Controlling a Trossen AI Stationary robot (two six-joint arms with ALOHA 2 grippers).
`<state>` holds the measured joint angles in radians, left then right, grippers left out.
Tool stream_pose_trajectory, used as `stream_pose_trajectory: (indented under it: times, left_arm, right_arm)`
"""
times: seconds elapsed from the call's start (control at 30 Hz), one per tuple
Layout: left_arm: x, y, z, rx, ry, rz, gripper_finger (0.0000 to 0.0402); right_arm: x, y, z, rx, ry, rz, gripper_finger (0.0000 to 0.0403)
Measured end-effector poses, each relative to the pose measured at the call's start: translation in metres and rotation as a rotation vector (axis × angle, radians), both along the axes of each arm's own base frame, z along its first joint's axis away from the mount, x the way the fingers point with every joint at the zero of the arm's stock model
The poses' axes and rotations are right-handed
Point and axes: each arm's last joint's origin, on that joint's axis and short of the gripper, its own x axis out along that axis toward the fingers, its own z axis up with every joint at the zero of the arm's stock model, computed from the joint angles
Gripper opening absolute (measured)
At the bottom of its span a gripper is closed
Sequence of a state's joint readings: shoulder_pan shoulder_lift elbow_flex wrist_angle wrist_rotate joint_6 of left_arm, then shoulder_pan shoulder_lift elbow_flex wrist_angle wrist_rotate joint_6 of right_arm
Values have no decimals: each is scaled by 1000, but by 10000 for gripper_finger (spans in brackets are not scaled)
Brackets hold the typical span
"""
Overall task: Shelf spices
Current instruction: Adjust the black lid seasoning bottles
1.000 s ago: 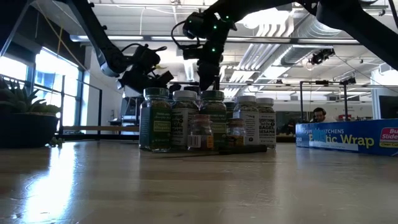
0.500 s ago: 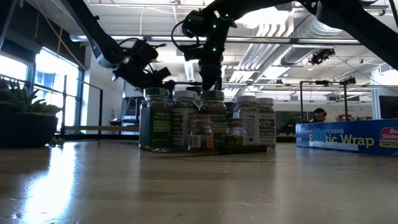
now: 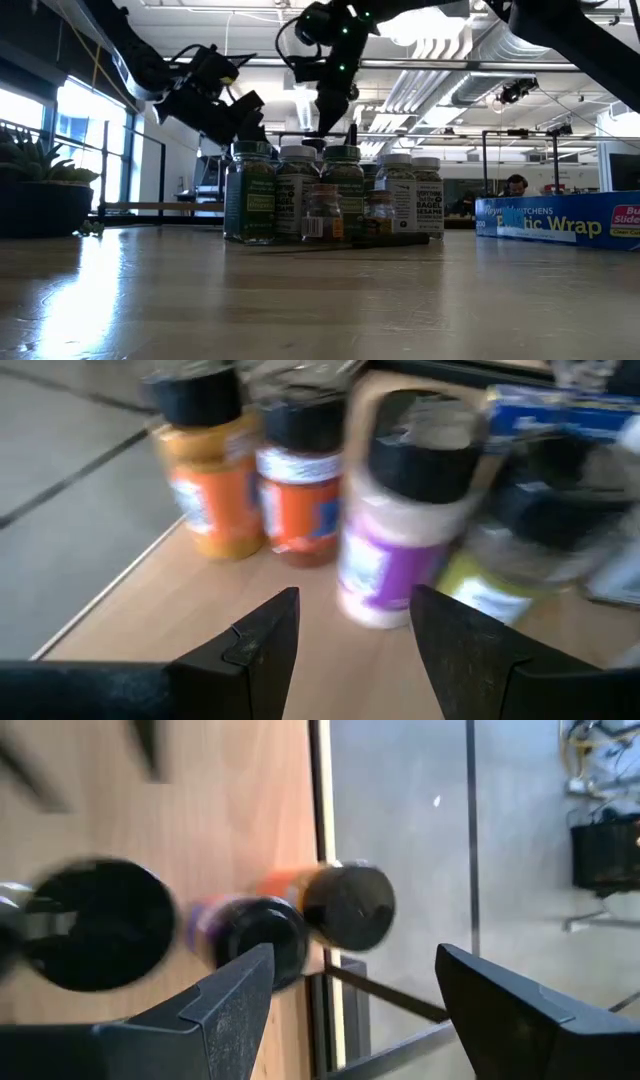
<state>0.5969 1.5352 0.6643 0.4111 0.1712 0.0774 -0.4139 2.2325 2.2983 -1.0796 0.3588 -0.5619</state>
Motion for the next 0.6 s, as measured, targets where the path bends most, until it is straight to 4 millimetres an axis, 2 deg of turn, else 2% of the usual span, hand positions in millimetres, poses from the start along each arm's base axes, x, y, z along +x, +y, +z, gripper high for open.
stream_pose_trajectory:
  times: [0.2,0.6]
  left_arm:
    - [4,-7,0,26,9,-4,188]
    - [3,-4,0,32,14,18,188]
  right_arm:
    - [-3,-11,-18,46,20,-33,273]
    - [1,-11,-19,68,-29,-21,273]
